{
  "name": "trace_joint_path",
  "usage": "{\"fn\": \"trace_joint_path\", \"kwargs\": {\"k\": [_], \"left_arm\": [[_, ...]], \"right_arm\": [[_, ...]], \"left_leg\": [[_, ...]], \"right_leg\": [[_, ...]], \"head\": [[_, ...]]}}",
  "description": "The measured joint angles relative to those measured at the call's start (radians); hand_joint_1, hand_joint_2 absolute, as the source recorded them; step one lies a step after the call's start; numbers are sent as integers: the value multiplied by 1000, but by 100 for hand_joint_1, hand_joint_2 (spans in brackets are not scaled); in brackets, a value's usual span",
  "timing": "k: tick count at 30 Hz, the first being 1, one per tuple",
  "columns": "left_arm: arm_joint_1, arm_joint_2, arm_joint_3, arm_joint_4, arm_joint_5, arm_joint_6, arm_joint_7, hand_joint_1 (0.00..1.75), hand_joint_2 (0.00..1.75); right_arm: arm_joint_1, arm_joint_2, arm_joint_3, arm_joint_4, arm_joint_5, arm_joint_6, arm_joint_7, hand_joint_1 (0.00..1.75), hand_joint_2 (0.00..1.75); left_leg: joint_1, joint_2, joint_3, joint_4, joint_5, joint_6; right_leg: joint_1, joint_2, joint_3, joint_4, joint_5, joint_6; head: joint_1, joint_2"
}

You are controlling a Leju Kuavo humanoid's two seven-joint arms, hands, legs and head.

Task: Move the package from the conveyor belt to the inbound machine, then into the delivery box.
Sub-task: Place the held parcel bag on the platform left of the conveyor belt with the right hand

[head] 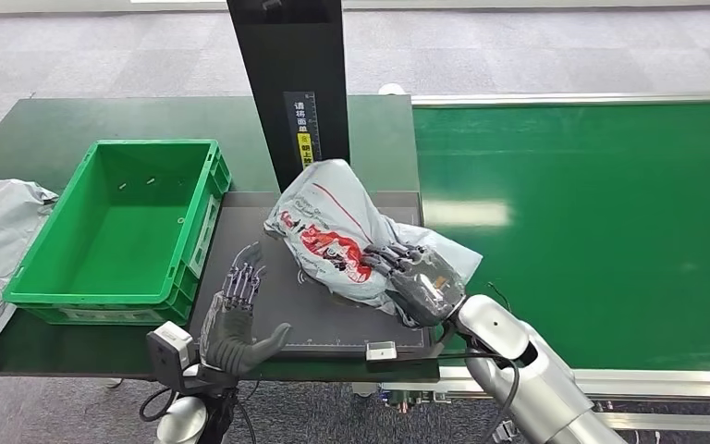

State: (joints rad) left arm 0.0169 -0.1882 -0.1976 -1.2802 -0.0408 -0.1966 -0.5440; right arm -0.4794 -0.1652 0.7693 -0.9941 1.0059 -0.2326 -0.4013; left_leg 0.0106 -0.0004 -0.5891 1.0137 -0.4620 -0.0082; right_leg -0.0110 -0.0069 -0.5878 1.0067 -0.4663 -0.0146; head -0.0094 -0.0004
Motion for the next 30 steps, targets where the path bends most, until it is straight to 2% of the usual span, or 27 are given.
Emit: {"fn": "trace_joint_path", "kwargs": {"k": [4,11,15,19,23,24,27,28,30], "left_arm": [[5,0,-1,0,-1,-4,0,0,175],[7,0,-7,0,0,-5,0,0,175],[5,1,-9,0,1,-4,0,0,175],[-1,1,-9,1,2,-2,0,0,175],[-3,1,-9,3,2,-1,0,0,175],[-4,1,-9,5,2,-1,0,0,175],[-8,1,-9,12,3,2,-1,0,175],[-10,1,-9,15,4,4,-2,0,175],[-12,2,-10,20,6,9,-6,0,175]], "right_arm": [[-23,0,50,111,55,-42,20,175,175],[-87,25,130,270,98,-103,-47,175,175],[-100,41,162,309,113,-173,-69,175,175],[-102,55,186,326,118,-292,-98,175,175],[-102,62,199,335,112,-330,-116,175,175],[-102,63,201,336,105,-344,-128,155,175],[-104,68,206,339,88,-386,-148,27,175],[-106,69,208,341,89,-393,-144,3,175],[-111,74,211,348,97,-399,-127,1,175]], "left_leg": [[0,-1,0,0,0,0],[0,0,0,0,0,0],[0,0,0,0,0,0],[0,0,0,0,0,0],[0,0,0,0,0,0],[0,0,0,0,0,0],[0,0,0,0,0,0],[0,0,0,0,0,0],[0,0,0,0,0,0]], "right_leg": [[0,0,0,0,0,0],[0,0,0,0,0,0],[0,0,0,0,0,0],[0,0,0,0,0,0],[0,0,0,0,0,0],[0,0,0,0,0,0],[0,0,0,0,0,0],[0,0,0,0,0,0],[0,0,0,0,0,0]], "head": [[0,0],[0,0],[0,0],[0,0],[0,0],[0,0],[0,0],[0,0],[0,0]]}}
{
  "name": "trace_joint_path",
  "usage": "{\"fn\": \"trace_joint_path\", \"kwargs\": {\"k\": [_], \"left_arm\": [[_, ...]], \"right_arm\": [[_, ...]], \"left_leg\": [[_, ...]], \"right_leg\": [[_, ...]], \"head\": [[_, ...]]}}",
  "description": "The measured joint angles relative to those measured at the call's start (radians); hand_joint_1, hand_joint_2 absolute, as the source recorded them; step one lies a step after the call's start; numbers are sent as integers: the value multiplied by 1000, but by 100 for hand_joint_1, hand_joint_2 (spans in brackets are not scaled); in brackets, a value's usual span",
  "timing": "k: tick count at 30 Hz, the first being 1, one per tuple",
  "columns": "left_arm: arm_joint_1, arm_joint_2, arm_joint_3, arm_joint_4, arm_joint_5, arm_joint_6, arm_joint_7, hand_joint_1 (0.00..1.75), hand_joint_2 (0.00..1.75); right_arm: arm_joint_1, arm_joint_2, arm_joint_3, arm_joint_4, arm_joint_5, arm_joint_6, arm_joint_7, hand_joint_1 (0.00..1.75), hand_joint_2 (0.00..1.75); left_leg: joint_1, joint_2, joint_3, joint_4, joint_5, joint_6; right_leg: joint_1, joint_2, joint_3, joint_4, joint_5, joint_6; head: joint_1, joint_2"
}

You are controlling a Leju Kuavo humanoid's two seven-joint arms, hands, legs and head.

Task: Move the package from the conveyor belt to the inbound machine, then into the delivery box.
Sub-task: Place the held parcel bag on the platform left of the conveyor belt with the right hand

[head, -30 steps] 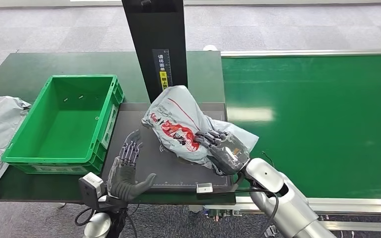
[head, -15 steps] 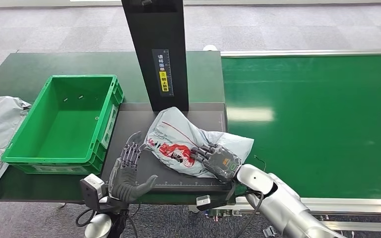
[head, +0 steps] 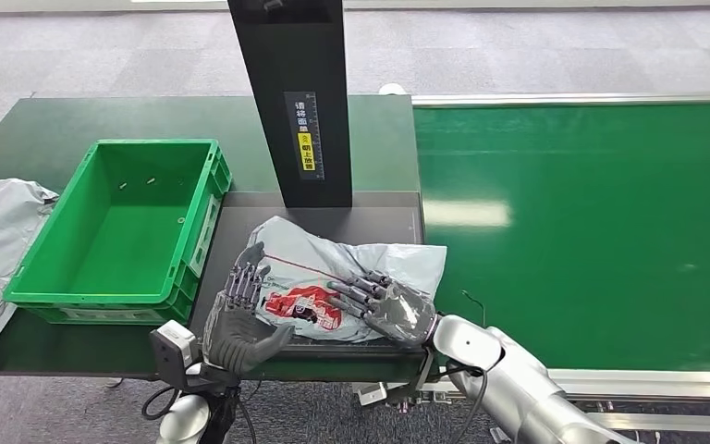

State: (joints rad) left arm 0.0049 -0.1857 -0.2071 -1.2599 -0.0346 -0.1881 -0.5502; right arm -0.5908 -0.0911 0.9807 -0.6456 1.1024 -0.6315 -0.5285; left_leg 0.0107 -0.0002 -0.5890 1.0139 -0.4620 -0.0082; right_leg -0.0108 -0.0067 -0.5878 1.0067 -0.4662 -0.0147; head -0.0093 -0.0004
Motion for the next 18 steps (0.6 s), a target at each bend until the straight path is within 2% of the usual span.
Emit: {"fn": "trace_joint_path", "kwargs": {"k": [5,9,14,18], "left_arm": [[-1,5,0,7,6,4,-6,0,175],[0,5,0,7,6,5,-6,0,175],[-1,6,0,9,6,6,-6,0,175],[-2,6,-1,15,6,8,-6,0,175]], "right_arm": [[-12,12,5,29,8,2,38,0,175],[-17,16,6,48,18,-39,66,0,0],[-16,16,-17,41,70,-56,96,0,0],[9,16,-106,-29,81,-57,47,0,0]], "left_leg": [[0,0,0,0,0,0],[0,0,0,0,0,0],[0,0,0,0,0,0],[0,0,0,0,0,0]], "right_leg": [[0,0,0,0,0,0],[0,0,0,0,0,0],[0,0,0,0,0,0],[0,0,0,0,0,0]], "head": [[0,0],[0,0],[0,0],[0,0]]}}
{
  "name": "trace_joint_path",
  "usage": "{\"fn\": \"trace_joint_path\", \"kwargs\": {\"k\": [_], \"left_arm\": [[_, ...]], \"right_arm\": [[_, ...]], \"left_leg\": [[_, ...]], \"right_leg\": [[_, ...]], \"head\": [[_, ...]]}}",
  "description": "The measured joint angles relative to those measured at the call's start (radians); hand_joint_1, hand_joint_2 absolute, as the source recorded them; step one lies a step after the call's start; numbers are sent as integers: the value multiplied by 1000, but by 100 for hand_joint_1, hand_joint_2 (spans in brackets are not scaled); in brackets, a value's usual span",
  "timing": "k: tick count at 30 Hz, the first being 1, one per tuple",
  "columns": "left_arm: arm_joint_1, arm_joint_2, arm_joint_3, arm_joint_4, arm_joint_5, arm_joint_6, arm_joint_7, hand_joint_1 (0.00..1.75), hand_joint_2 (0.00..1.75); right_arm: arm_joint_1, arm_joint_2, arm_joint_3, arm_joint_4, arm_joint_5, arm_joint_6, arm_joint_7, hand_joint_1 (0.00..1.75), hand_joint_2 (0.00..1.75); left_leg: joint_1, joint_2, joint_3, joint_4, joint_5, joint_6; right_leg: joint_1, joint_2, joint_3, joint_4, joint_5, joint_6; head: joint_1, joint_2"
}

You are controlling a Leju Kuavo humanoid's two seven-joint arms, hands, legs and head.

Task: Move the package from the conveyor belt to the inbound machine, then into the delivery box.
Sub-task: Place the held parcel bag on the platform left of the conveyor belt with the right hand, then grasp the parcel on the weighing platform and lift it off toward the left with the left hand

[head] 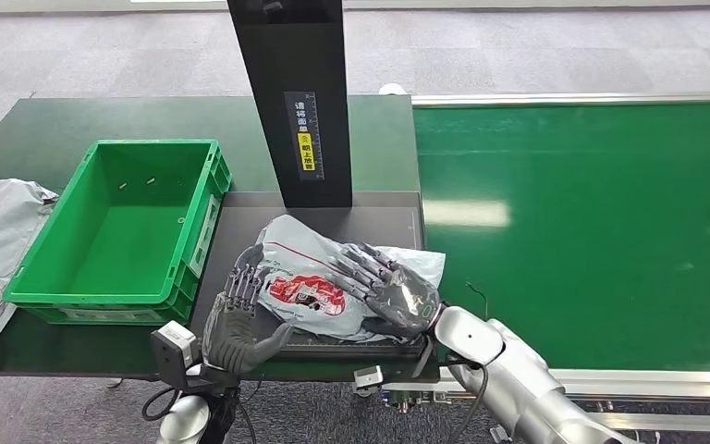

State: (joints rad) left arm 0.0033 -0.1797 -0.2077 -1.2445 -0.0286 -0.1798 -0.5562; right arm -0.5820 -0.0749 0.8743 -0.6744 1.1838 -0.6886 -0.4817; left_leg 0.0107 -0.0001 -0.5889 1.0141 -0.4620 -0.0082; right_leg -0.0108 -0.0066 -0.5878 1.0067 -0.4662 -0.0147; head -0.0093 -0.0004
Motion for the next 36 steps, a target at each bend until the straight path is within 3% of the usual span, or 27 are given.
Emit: {"fn": "trace_joint_path", "kwargs": {"k": [3,6,11,15,19,22,26,28,36], "left_arm": [[0,0,0,4,-8,10,-1,0,175],[-1,0,-3,6,-31,36,-4,0,175],[-1,1,-15,6,-62,53,-10,0,175],[-2,6,-34,6,-93,52,-12,0,175],[-14,15,-72,10,-207,95,-10,0,175],[-31,22,-110,18,-347,177,17,0,175],[-74,32,-171,44,-658,380,121,0,175],[-102,34,-190,62,-761,430,165,0,175],[-265,34,-231,193,-1053,406,362,0,175]], "right_arm": [[17,4,-72,-43,-104,4,-89,0,0],[45,13,-127,-97,-385,44,-191,0,0],[94,10,-161,-238,-751,137,-215,0,0],[146,-6,-194,-376,-936,230,-218,0,0],[216,-24,-254,-497,-1063,335,-219,0,175],[278,-34,-316,-582,-1095,393,-220,0,175],[374,-35,-421,-680,-1092,506,-222,0,175],[419,-30,-474,-719,-1052,530,-222,0,175],[561,37,-630,-807,-908,533,-204,0,175]], "left_leg": [[0,0,0,0,0,0],[0,0,0,0,0,0],[0,0,0,0,0,0],[0,0,0,0,0,0],[0,0,0,0,0,0],[0,0,0,0,0,0],[0,-1,-1,0,0,0],[0,-1,-1,0,0,0],[0,0,0,0,0,0]], "right_leg": [[0,0,0,0,0,0],[0,0,0,0,0,0],[0,0,-1,0,0,0],[0,0,-1,0,0,0],[0,0,-1,0,0,0],[0,0,-1,-1,0,0],[0,-1,-1,-1,0,0],[0,-1,-1,-1,0,0],[0,0,-1,0,0,0]], "head": [[0,0],[0,0],[0,0],[0,0],[0,0],[0,0],[0,0],[0,0],[0,0]]}}
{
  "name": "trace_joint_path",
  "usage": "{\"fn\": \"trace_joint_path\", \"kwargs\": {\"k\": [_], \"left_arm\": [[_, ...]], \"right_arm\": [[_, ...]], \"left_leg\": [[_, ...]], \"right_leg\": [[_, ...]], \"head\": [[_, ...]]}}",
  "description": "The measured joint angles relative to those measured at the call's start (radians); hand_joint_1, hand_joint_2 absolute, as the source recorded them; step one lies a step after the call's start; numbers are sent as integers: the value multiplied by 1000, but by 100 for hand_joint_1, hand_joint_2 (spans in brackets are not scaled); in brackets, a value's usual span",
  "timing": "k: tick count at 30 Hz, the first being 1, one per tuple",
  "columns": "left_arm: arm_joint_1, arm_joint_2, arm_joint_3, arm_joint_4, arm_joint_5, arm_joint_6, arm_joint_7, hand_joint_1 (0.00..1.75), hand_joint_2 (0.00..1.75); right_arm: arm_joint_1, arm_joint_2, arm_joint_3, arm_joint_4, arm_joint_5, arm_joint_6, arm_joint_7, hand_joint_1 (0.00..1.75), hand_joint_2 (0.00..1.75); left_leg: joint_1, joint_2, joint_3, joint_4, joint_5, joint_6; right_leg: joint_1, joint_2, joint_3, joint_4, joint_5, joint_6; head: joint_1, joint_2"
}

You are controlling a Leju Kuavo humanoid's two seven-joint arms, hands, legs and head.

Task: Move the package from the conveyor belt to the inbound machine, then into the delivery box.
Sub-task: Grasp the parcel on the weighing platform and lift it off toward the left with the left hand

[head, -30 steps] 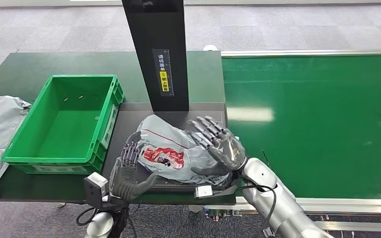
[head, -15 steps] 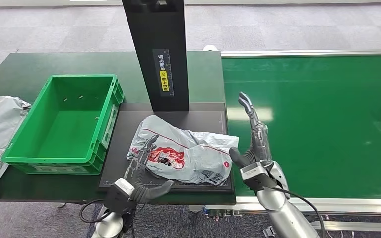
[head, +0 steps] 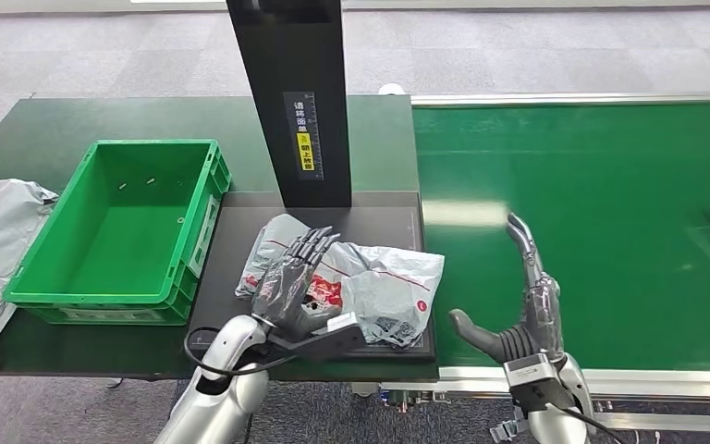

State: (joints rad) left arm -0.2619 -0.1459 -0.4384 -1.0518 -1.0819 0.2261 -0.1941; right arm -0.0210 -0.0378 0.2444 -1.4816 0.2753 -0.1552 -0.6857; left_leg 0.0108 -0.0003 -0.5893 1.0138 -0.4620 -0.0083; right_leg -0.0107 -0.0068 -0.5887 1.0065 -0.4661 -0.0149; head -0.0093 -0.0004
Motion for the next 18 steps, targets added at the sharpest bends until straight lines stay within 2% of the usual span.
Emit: {"fn": "trace_joint_path", "kwargs": {"k": [5,12,16,18], "left_arm": [[-104,-6,-1,158,-63,-99,89,0,175],[-207,-17,-1,346,-59,-201,125,1,175],[-237,-23,1,403,-58,-221,129,32,175],[-244,-26,1,419,-58,-229,128,105,175]], "right_arm": [[21,27,-56,-3,67,-28,14,0,175],[18,57,-104,15,92,-25,7,0,175],[10,68,-112,24,99,-26,5,0,175],[9,72,-114,25,105,-32,5,0,175]], "left_leg": [[0,1,0,0,0,0],[0,-3,6,-1,0,0],[0,-4,13,-2,-2,2],[-1,-5,16,-2,-2,2]], "right_leg": [[0,1,0,0,0,0],[0,-4,8,0,-1,1],[0,-5,17,-1,-4,2],[-1,-5,20,-1,-4,2]], "head": [[0,0],[0,0],[0,0],[0,0]]}}
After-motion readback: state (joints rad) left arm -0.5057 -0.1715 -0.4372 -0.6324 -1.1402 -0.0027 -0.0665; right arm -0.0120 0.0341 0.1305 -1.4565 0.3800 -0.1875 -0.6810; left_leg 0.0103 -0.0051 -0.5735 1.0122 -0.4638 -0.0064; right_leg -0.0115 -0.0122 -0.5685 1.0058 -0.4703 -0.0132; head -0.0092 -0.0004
